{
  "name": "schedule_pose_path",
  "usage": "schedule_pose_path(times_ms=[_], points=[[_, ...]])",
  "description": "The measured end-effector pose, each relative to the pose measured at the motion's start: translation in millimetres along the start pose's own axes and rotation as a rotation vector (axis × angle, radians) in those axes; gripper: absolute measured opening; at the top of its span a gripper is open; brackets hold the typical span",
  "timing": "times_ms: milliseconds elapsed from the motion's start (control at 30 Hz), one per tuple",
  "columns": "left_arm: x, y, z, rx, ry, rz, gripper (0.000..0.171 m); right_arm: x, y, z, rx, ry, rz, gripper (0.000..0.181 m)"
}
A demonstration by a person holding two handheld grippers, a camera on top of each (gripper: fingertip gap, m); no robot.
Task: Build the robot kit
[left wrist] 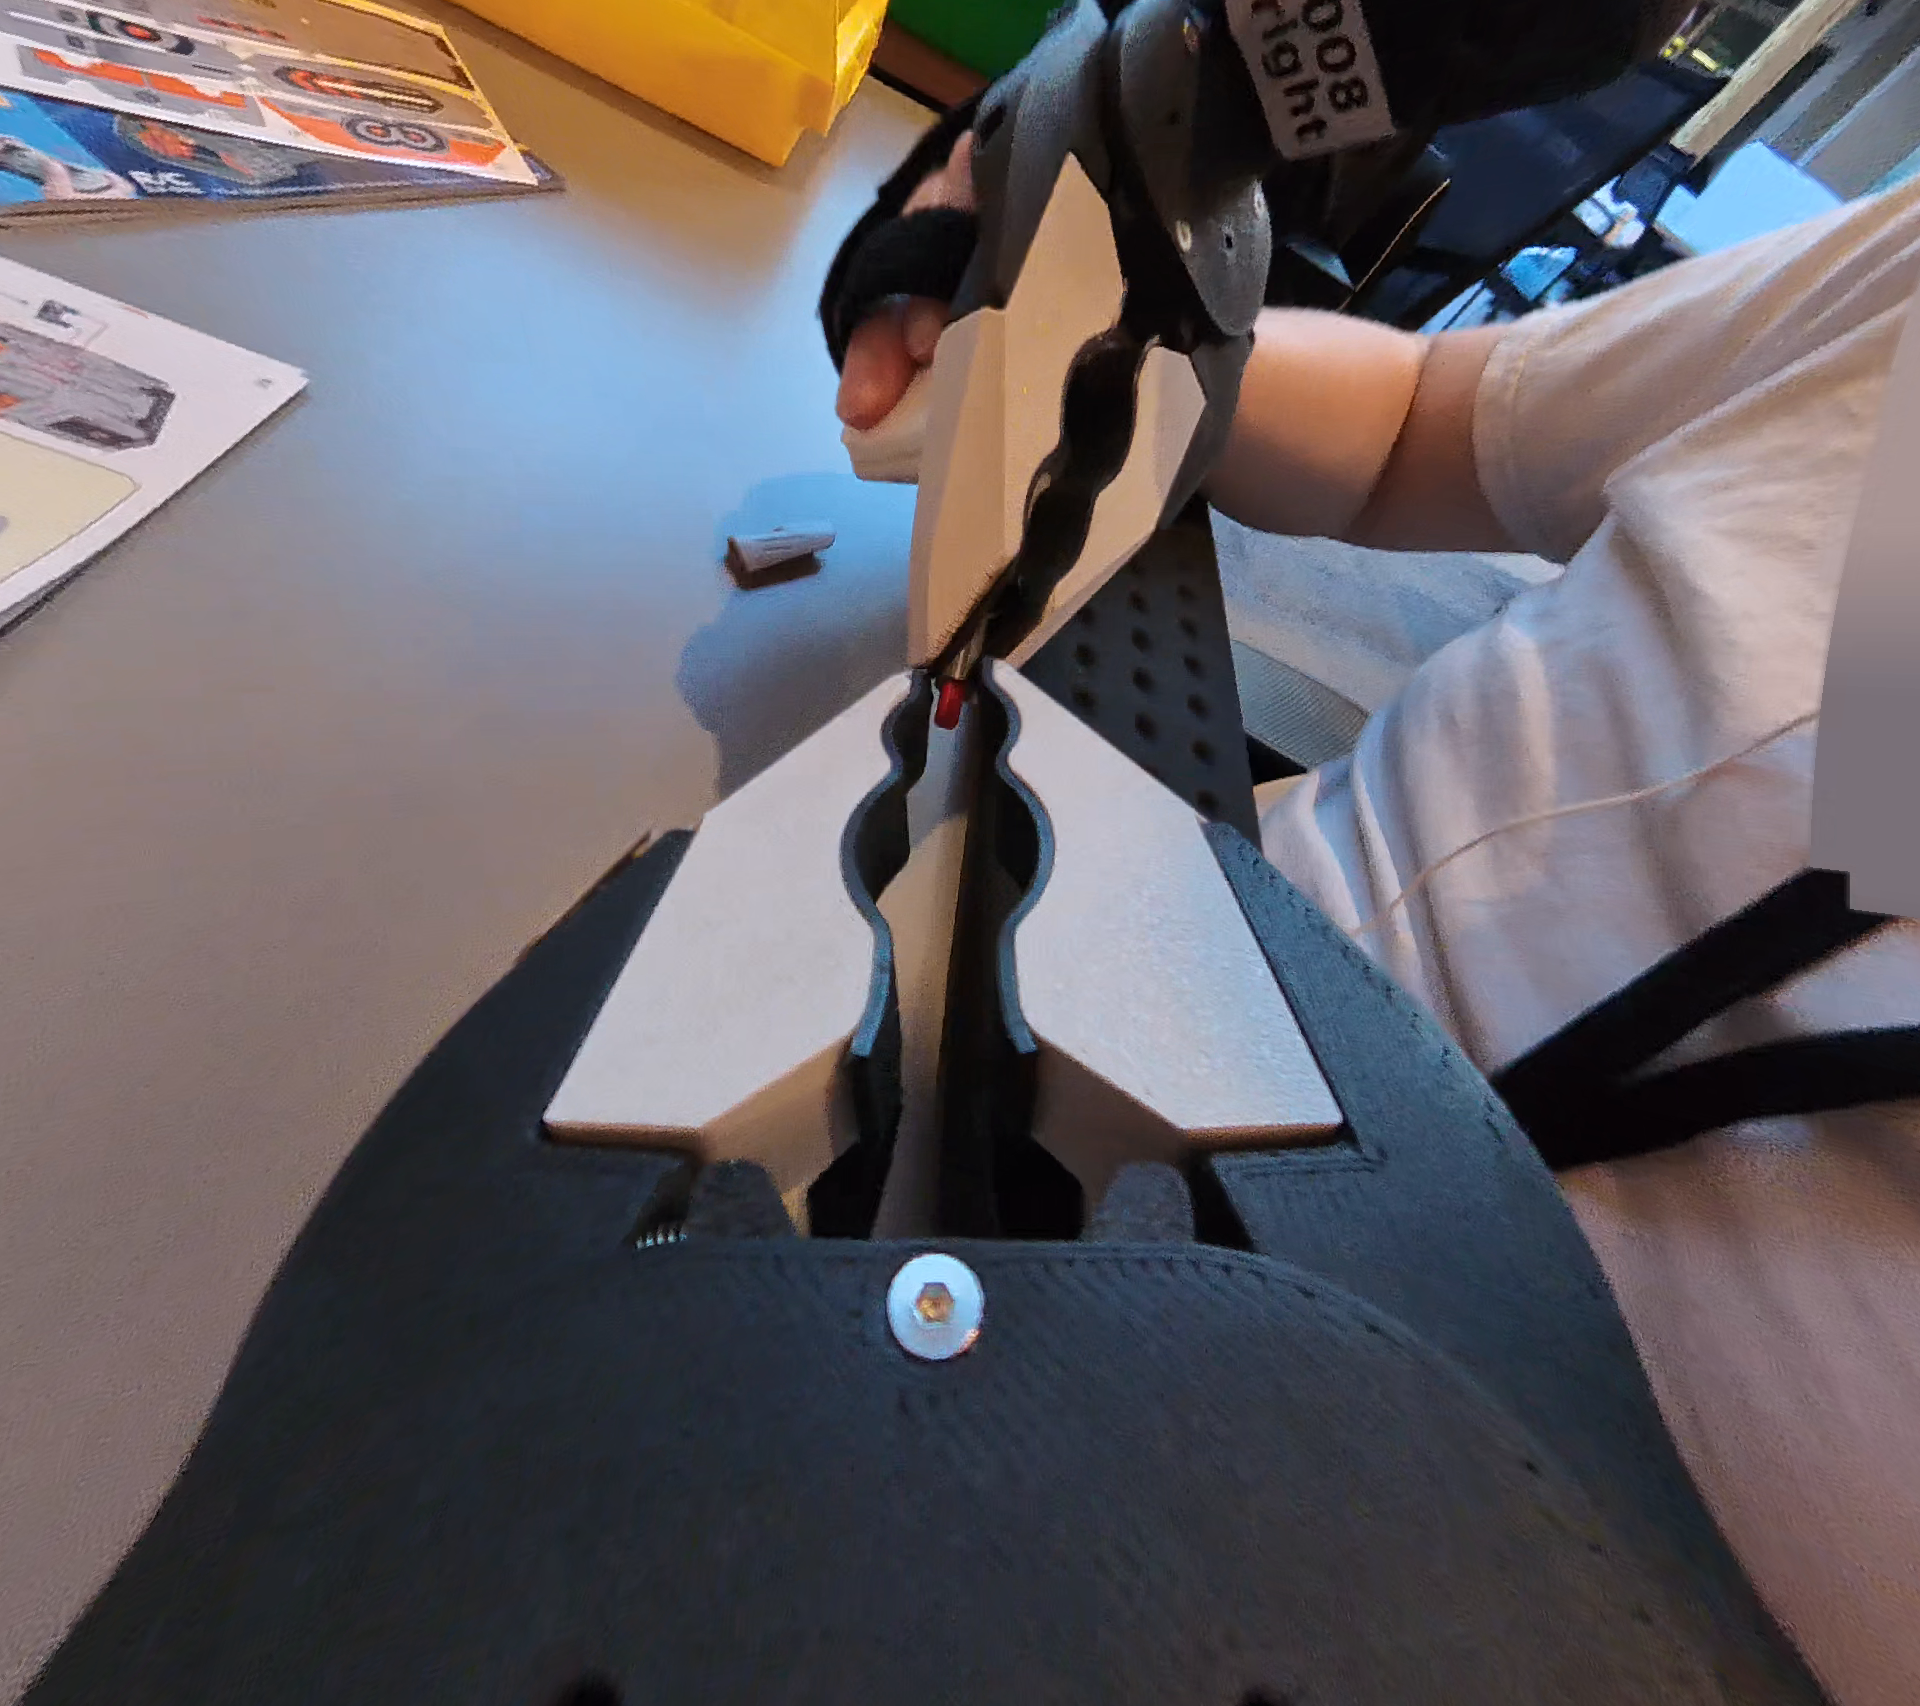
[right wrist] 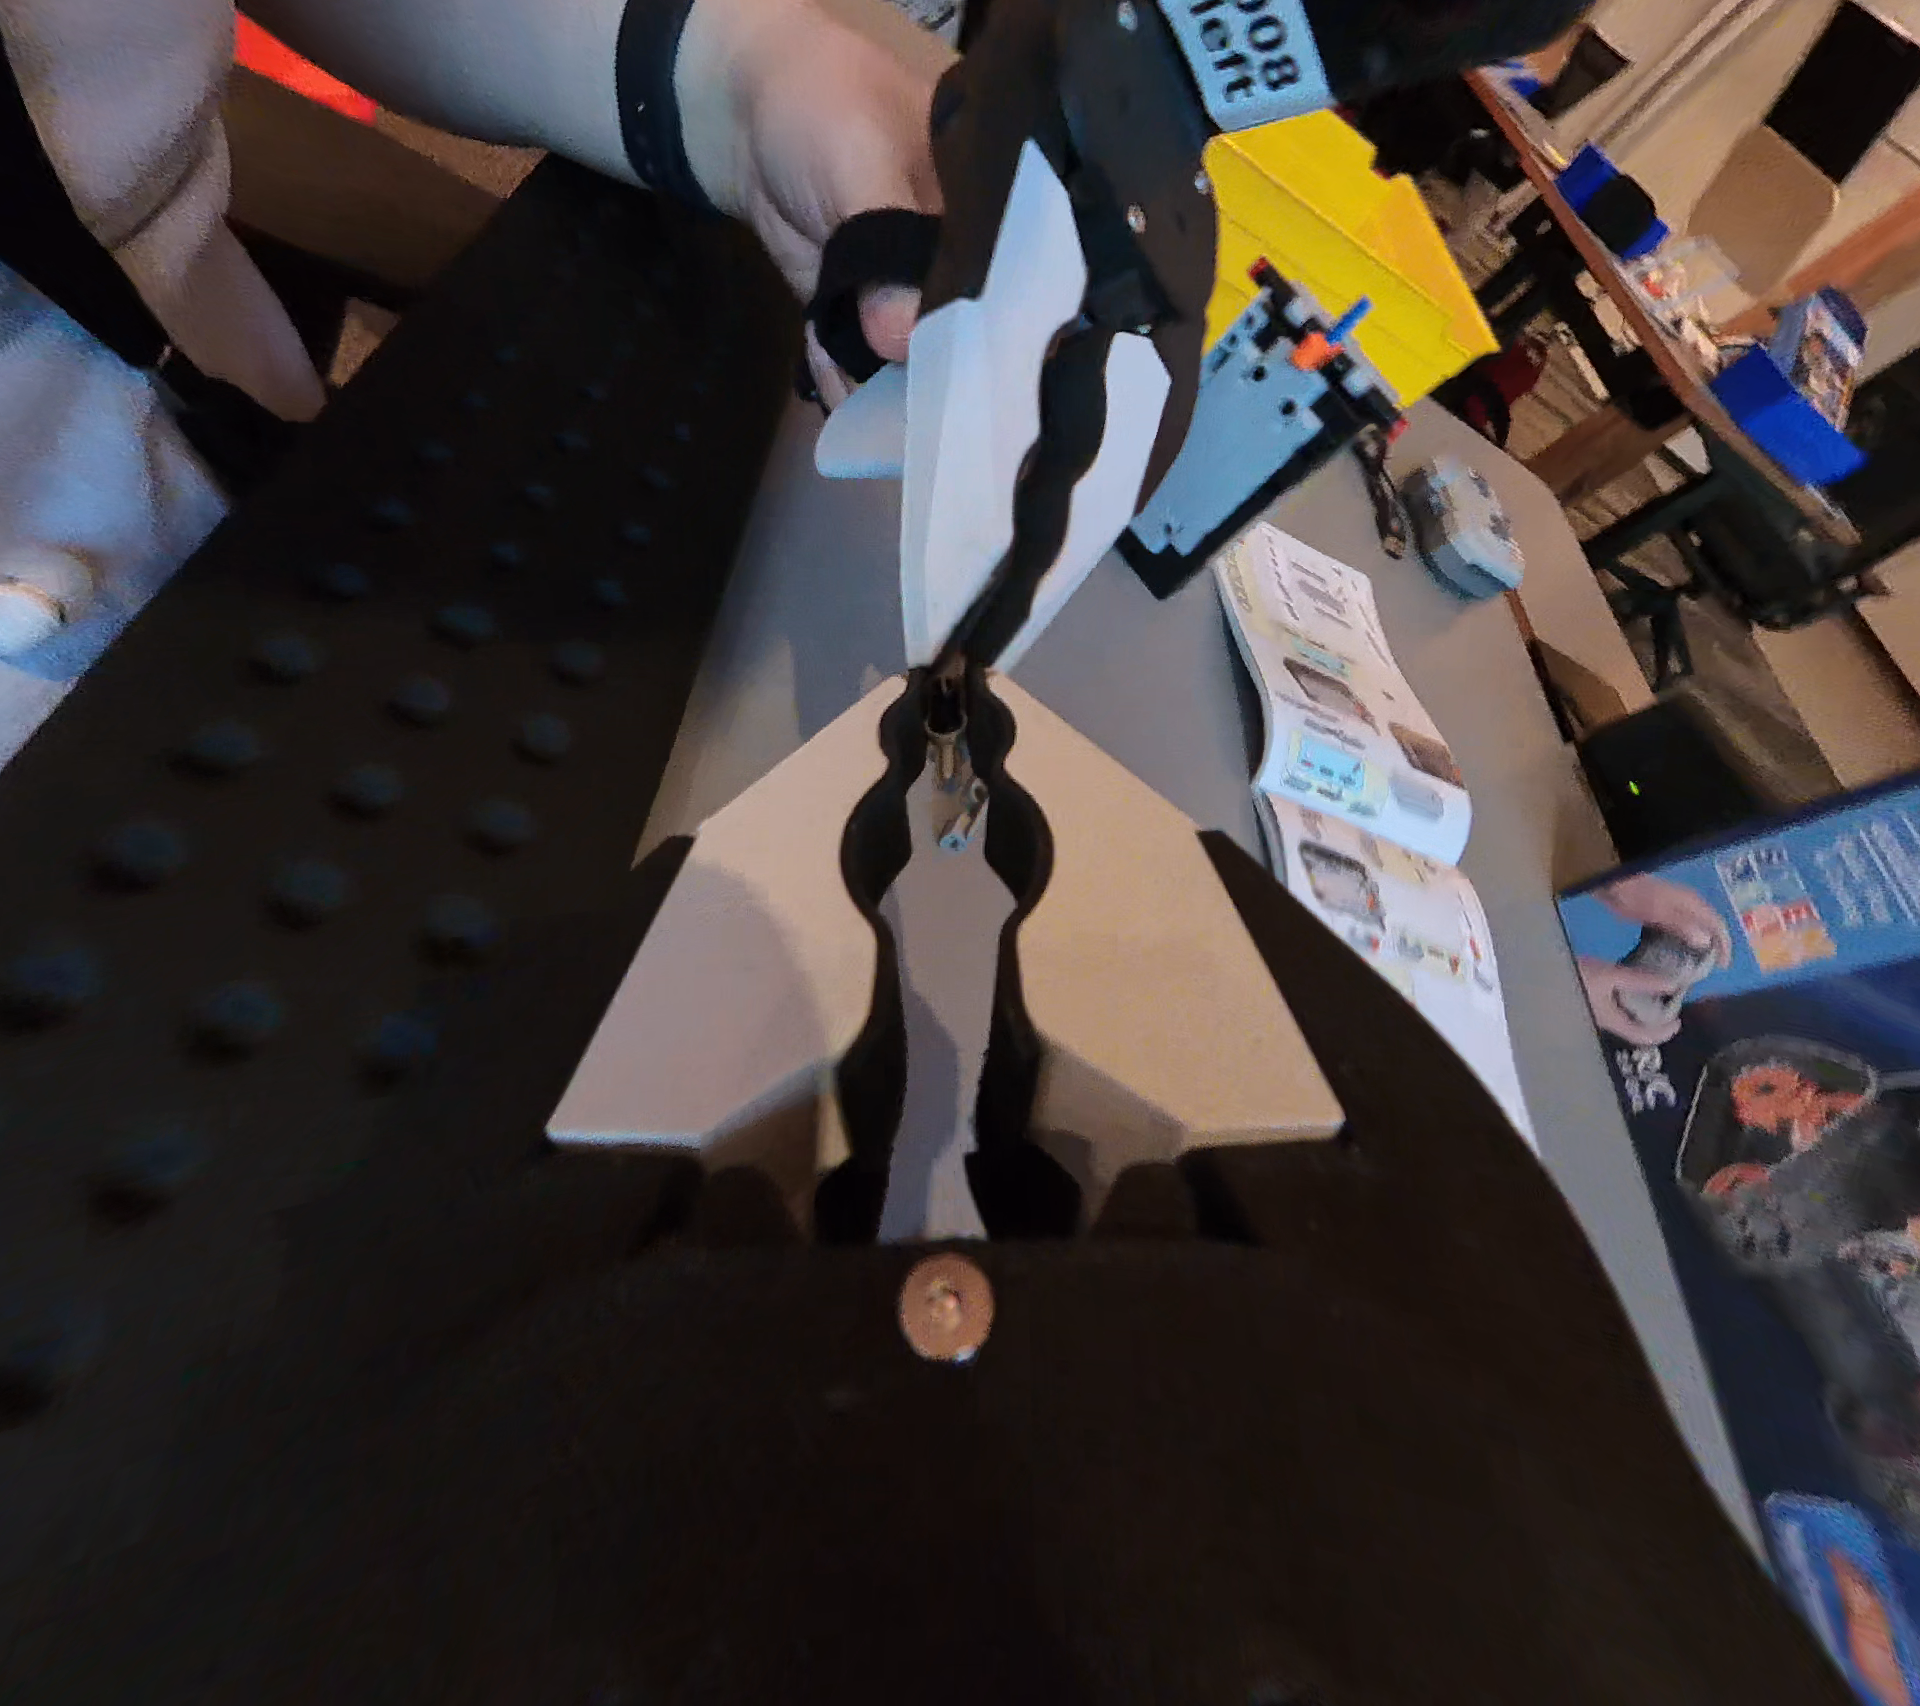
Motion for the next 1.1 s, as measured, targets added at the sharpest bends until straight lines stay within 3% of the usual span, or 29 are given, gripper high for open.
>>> schedule_pose_path(times_ms=[233,433,567,700,800,1100], points=[[-2,-15,29,0.078,0.022,0.054,0.010,11,22,-25,0.011,0.143,0.120,0.005],[-12,-18,44,0.117,0.088,0.068,0.007,24,28,-41,0.039,0.172,0.189,0.006],[-15,-15,53,0.198,0.040,0.113,0.005,33,32,-43,0.108,0.143,0.150,0.006],[-16,-9,57,0.246,0.088,0.086,0.004,43,33,-40,0.169,0.068,0.078,0.015],[-15,-8,56,0.257,0.066,0.094,0.004,42,32,-38,0.190,0.091,0.037,0.010],[-12,-1,61,0.369,0.018,0.125,0.003,50,26,-27,0.277,0.118,-0.126,0.024]])
Point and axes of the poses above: each gripper's, where its closed fingertips meet, z back along the fingers, y out of its top, x = y × z across the jaws, the point moved 3 cm from there along z, back along the fingers, and after that the axes turned 14 degrees about -x, right-handed, at the moved point
